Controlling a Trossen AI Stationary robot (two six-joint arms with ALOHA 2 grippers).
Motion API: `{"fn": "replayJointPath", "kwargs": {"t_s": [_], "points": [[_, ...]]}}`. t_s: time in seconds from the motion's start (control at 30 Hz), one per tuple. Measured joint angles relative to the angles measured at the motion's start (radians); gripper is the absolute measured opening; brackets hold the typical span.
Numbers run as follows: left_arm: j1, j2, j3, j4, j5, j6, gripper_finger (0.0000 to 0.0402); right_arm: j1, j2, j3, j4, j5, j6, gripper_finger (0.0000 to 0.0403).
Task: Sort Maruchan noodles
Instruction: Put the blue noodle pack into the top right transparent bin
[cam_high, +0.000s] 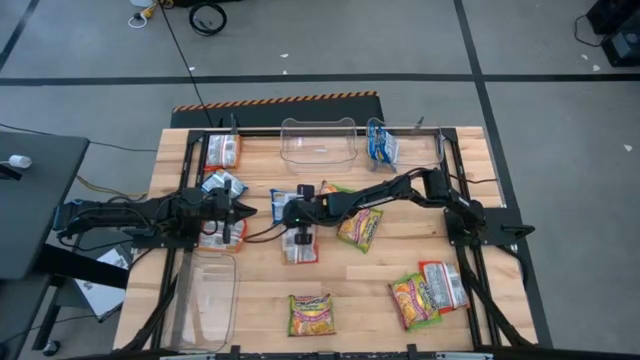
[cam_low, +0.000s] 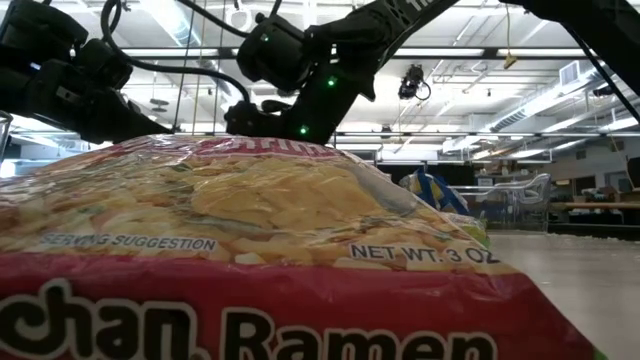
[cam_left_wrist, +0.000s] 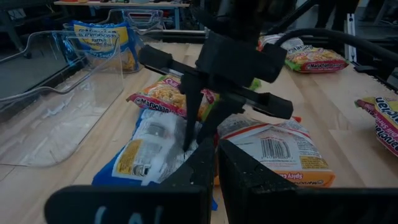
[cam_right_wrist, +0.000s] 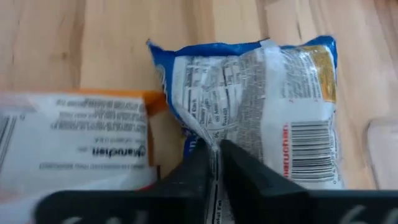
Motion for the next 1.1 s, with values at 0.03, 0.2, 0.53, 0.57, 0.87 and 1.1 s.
{"fn": "replayJointPath", "kwargs": {"t_s": [0.03, 0.2, 0.53, 0.57, 0.87, 1.1], "points": [[0.000, 0.000, 0.000, 0.000, 0.000, 0.000, 0.0027, -0.001, -0.004, 0.000, -0.002, -0.010, 0.041, 0.0015], [0.000, 0.000, 0.000, 0.000, 0.000, 0.000, 0.0027, -0.024, -0.065, -0.006, -0.027, -0.092, 0.246, 0.0008], [0.000, 0.000, 0.000, 0.002, 0.000, 0.000, 0.0027, -0.197, -0.331, -0.003, -0.148, -0.531, 0.587, 0.0005], [0.000, 0.000, 0.000, 0.002, 0.000, 0.000, 0.0027, -0.215, -0.355, -0.003, -0.158, -0.576, 0.605, 0.0005], [0.000, 0.000, 0.000, 0.003, 0.000, 0.000, 0.0027, -0.306, -0.566, -0.002, -0.379, -0.412, 0.629, 0.0004], [0.000, 0.000, 0.000, 0.004, 0.000, 0.000, 0.0027, -0.349, -0.722, -0.016, -0.671, -0.173, 0.631, 0.0004]]}}
